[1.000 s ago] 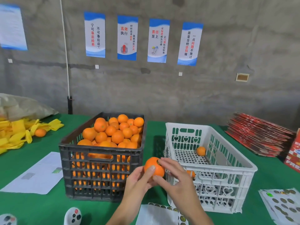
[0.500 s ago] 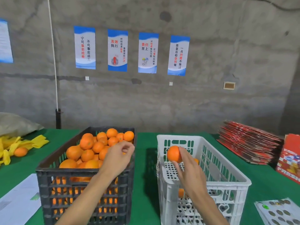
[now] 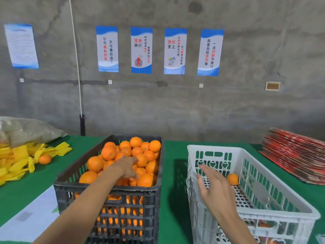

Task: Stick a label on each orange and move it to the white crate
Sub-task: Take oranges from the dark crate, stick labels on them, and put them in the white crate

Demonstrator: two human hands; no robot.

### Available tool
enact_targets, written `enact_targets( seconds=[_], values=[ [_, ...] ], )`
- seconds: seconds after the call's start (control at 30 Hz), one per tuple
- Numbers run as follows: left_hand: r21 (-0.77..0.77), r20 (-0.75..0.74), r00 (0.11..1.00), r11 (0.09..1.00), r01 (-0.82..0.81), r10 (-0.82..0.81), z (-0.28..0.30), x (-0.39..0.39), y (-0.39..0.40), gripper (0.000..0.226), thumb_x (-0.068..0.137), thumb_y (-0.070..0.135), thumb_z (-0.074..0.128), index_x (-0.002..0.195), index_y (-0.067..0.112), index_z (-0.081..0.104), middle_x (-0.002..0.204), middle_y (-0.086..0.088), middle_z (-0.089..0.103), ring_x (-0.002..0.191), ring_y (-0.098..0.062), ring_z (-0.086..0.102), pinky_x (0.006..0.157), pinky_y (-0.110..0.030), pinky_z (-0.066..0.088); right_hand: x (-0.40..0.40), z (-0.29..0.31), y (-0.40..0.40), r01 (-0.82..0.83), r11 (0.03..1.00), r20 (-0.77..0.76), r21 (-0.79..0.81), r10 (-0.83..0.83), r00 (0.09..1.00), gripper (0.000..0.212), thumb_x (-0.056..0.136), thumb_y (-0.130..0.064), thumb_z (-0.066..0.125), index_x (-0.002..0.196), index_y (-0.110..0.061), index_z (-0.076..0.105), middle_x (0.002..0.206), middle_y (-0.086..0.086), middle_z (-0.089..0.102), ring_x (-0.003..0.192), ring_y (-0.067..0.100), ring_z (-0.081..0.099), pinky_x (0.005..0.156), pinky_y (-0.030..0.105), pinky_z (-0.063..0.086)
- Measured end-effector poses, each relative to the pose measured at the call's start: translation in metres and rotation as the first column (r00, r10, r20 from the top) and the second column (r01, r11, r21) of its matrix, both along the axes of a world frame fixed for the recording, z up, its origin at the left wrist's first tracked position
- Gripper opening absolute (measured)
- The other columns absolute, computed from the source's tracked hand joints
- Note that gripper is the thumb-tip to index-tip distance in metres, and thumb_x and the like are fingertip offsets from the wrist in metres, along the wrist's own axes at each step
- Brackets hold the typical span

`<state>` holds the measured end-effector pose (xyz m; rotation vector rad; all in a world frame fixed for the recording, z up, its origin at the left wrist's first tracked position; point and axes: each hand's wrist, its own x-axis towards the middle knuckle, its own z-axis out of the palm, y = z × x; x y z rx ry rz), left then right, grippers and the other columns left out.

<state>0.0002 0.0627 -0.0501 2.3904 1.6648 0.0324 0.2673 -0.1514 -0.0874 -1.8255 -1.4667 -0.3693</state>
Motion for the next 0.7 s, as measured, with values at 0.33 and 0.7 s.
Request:
enact_targets(
  seconds=[0.33,0.7],
  values=[
    [-0.183,-0.087,0.975,0.965,0.186,-0.204,-0.005,0.048,-0.014,0.075,0.088,0.02,0.08,0.154,0.024,0.046,0.157,-0.005,0.047,0.133,-0.03,0.054,0.105,-0.042,0.053,-0.007,-0.001,0.009,-0.063,0.998,-0.022,0.002,0.063,0.998,0.04,0.102,-0.03,0.057,0.14,-0.018,0.062,0.143,-0.002,0.061,0.132,0.014,0.057,0.113,0.026,0.034],
    [0.677,0.63,0.628,0.72,-0.155,-0.457,0.0,0.029,-0.112,0.056,0.084,0.038,0.083,0.135,0.025,0.064,0.13,0.004,0.066,0.113,-0.007,0.06,0.09,-0.024,0.05,-0.023,0.004,-0.041,-0.158,0.986,0.059,0.058,0.154,0.986,0.033,0.1,-0.022,0.061,0.131,-0.015,0.069,0.133,-0.002,0.068,0.123,0.014,0.062,0.111,0.024,0.034]
  ],
)
